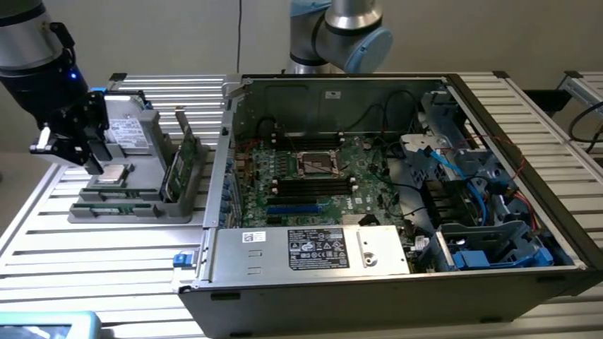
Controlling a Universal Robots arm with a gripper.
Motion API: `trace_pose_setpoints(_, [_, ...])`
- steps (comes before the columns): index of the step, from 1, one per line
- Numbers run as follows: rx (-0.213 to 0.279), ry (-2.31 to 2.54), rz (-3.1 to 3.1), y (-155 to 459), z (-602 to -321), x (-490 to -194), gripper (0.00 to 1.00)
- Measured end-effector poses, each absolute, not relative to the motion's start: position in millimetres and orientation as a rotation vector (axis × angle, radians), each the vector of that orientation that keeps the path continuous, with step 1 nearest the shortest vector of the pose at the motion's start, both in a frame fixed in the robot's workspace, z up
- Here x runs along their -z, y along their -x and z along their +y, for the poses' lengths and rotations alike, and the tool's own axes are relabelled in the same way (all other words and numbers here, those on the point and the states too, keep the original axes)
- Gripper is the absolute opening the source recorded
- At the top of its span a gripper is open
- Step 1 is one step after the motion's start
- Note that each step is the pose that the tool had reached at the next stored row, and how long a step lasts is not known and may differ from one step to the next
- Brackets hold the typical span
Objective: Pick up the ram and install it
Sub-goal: 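Pick up the ram and move it above insertion slot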
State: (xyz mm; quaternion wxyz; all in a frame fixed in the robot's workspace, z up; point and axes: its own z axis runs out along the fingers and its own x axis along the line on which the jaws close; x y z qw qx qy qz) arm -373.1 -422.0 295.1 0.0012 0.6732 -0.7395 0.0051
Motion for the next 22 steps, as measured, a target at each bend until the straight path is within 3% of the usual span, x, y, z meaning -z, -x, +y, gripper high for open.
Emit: trace_pose_setpoints(22, [-0.016, -2.142, -2.295, 377.1, -422.0, -255.0, 0.36])
